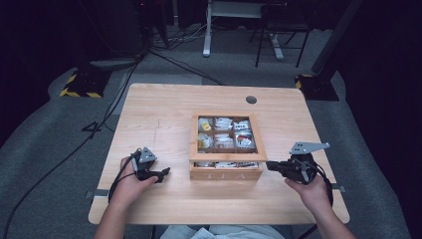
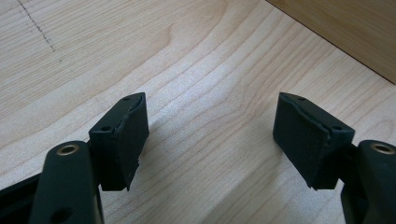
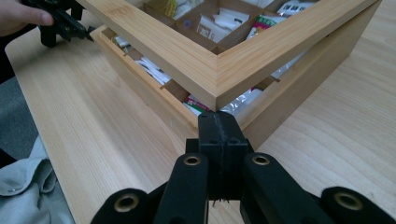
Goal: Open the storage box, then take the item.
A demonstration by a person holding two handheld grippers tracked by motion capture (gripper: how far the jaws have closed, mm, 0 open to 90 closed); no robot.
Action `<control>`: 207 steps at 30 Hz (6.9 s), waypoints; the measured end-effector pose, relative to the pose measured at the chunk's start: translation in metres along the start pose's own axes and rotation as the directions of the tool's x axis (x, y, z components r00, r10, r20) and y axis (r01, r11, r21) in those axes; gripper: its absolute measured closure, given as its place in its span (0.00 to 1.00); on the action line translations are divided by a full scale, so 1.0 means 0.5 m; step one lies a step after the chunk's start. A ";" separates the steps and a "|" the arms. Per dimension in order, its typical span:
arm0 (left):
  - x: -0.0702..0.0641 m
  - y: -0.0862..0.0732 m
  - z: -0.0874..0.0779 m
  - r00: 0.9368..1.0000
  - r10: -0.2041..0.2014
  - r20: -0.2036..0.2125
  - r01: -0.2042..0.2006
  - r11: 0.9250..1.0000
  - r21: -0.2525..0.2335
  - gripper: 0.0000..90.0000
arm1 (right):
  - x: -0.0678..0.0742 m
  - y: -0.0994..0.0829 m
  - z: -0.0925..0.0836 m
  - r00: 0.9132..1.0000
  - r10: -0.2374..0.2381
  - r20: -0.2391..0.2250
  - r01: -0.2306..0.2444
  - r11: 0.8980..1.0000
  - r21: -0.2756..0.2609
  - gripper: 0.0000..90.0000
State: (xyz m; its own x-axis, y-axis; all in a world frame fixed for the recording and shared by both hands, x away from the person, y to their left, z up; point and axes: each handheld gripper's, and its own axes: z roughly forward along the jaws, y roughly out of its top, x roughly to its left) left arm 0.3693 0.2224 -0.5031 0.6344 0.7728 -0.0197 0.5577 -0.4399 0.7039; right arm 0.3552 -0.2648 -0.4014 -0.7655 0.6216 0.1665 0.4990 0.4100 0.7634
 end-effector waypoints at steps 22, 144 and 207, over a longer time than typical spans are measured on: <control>-0.001 0.001 0.001 1.000 -0.004 -0.004 0.004 1.000 -0.003 0.31 | 0.005 0.042 -0.034 0.999 0.002 0.039 0.002 0.994 -0.112 1.00; -0.056 0.177 -0.084 0.952 0.186 0.242 -0.126 0.962 -0.241 0.34 | -0.030 0.187 -0.017 0.989 0.024 0.149 0.030 0.934 -0.356 1.00; -0.241 0.312 0.087 0.917 0.219 0.333 -0.176 0.972 -0.156 0.40 | -0.036 0.188 -0.018 0.991 0.017 0.130 0.031 0.934 -0.356 1.00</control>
State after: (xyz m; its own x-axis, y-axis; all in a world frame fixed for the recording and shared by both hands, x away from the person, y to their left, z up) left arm 0.4033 0.0409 -0.4220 0.8823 0.4600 -0.0998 0.3469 -0.4920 0.7985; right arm 0.4120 -0.2435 -0.3271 -0.6979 0.7096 0.0969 0.2976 0.1643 0.9404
